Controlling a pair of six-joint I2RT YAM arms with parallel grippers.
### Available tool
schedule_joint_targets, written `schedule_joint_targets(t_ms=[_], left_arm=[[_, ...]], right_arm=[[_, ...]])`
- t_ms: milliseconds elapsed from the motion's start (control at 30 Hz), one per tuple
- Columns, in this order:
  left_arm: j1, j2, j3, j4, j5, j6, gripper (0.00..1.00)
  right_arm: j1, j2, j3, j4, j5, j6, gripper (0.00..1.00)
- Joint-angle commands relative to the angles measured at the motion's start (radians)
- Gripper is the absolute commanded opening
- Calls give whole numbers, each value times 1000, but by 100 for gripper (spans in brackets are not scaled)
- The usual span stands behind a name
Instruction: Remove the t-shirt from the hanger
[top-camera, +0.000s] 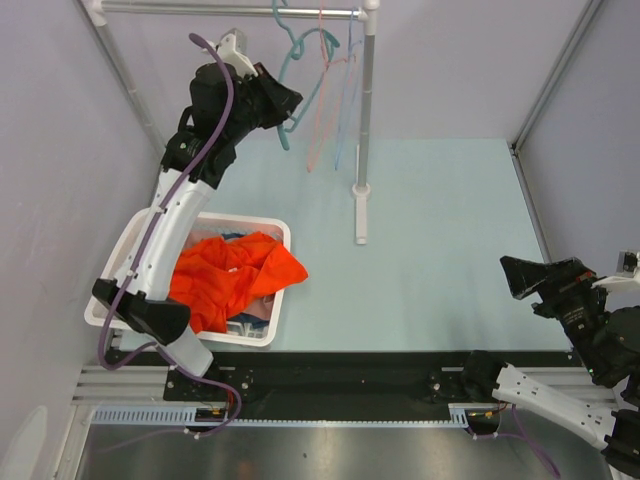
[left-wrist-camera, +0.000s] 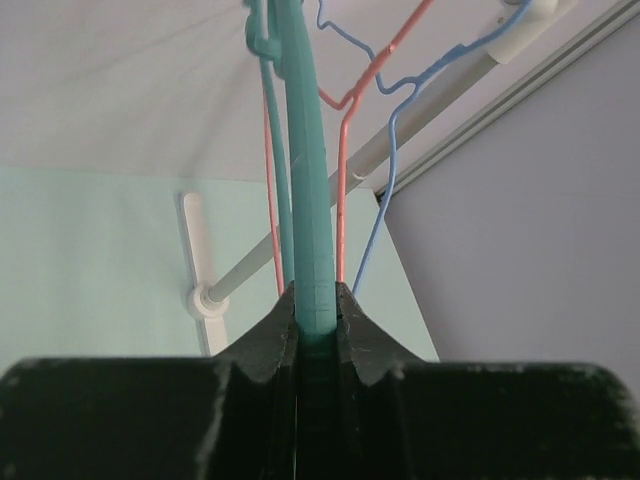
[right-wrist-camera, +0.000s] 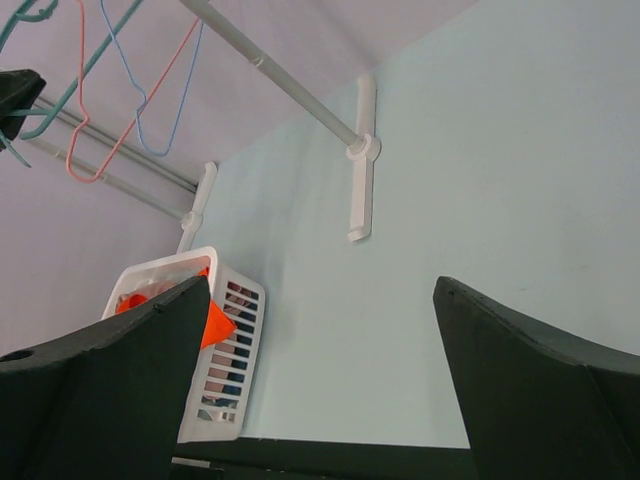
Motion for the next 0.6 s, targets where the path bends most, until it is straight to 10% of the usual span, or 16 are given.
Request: schedule_joint_targets(t_ms=[0,300,567], left_arm=[[10,-33,-33,10,35,-43,0],[11,-59,-60,-13,7,6,4],[14,-151,-55,-121,-81,153,74]], right_arm=[[4,10,17,25,7,8,100],[3,18,11,27,13,7,99],[3,18,-4,28,23,8,100]])
